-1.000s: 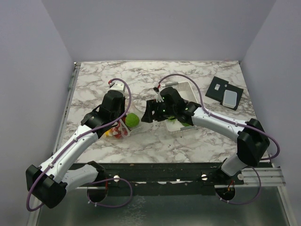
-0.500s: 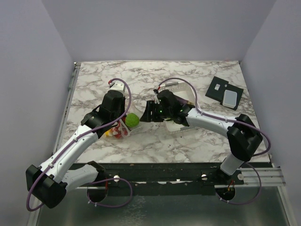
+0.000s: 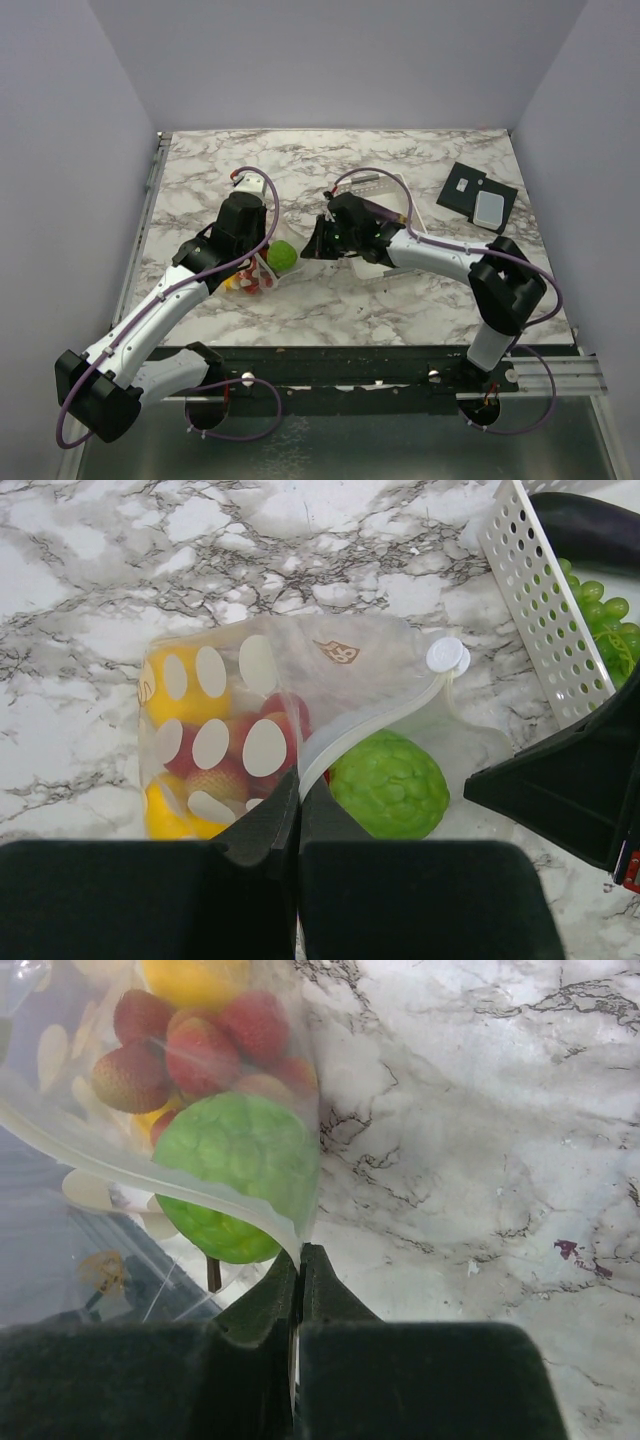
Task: Place the food in the zip-top bag and seal the zipper
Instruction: Adjust the zipper food storage bag at the center of the board.
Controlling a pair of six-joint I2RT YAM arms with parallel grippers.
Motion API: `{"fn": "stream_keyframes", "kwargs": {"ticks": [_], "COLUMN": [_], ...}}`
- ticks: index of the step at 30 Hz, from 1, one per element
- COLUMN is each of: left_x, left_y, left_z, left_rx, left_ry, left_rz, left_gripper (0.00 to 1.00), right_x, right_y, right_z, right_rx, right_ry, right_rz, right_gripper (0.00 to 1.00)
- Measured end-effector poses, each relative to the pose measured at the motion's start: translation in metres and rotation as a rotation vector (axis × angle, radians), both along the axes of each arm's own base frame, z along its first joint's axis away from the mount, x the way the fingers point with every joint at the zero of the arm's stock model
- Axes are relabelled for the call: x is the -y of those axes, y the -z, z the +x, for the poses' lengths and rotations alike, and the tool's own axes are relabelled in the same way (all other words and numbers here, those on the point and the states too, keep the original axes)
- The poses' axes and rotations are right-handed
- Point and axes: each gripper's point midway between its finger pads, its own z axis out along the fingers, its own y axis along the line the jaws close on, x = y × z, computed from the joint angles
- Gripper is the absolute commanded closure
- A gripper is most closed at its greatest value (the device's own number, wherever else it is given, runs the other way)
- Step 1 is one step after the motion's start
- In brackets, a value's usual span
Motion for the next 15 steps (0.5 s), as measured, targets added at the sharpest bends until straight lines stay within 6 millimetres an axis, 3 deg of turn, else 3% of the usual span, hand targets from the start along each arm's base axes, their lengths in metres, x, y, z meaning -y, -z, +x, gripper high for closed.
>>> {"fn": "stream_keyframes", "kwargs": {"ticks": [6, 15], "left_x": [0.0, 0.001], "left_y": [0.0, -0.007], "left_z": [0.0, -0.001], "left_rx": [0.002, 0.007], "left_ry": [-0.001, 0.0], "left_rz": [-0.001, -0.016], "left_gripper": [1.0, 1.0], "right_x": [0.001, 0.008], "right_y": [-0.017, -0.075], "right_z": [0.0, -0.005], "right_rx": [0.03, 0.134], "right_ry": [-0.003, -0.041], "right_rz": [0.025, 0.063], "right_gripper": [0.99, 0.99]}}
